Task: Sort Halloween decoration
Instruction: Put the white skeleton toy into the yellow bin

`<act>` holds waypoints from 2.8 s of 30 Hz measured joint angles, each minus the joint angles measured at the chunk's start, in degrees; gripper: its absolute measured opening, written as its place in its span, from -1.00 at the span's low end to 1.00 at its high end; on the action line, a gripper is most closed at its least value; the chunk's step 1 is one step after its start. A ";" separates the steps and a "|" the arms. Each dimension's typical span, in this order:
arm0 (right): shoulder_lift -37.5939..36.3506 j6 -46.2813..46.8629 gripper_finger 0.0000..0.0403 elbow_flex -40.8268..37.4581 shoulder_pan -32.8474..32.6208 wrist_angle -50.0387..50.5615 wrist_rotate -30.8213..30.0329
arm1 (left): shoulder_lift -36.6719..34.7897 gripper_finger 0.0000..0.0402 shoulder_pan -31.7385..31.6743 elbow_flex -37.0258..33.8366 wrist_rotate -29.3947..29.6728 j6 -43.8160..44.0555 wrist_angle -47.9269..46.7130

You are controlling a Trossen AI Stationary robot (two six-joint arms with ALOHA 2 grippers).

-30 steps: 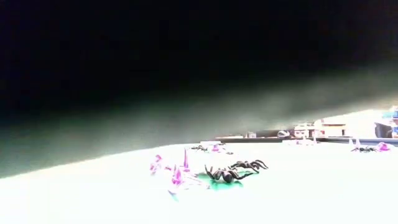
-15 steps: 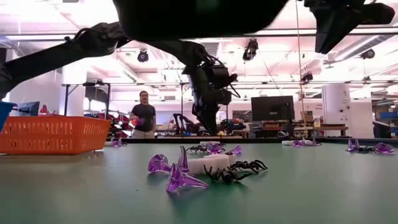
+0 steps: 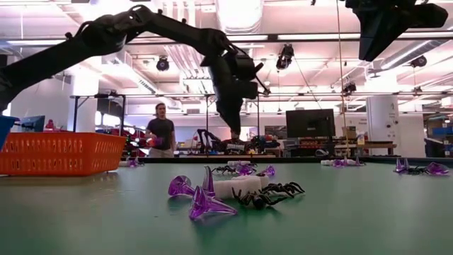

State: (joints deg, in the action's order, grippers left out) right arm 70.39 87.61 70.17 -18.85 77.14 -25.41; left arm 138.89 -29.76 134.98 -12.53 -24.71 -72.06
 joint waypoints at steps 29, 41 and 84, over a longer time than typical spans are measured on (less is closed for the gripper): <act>-0.66 -20.61 -0.74 0.00 4.28 0.15 0.13 | -0.33 -0.57 -1.94 -0.13 2.06 -5.03 -14.85; -0.66 -16.99 -0.74 0.00 4.28 -0.02 0.11 | -0.57 -0.57 -2.12 -0.13 -3.50 -9.24 -8.81; -0.66 -14.71 -0.74 0.00 4.28 -0.04 -0.15 | -0.29 -0.32 -1.45 -6.77 -7.73 -9.84 -4.00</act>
State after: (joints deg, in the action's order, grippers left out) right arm 69.73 72.90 70.17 -14.57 77.10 -25.56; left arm 138.61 -31.21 128.21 -20.27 -34.55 -76.06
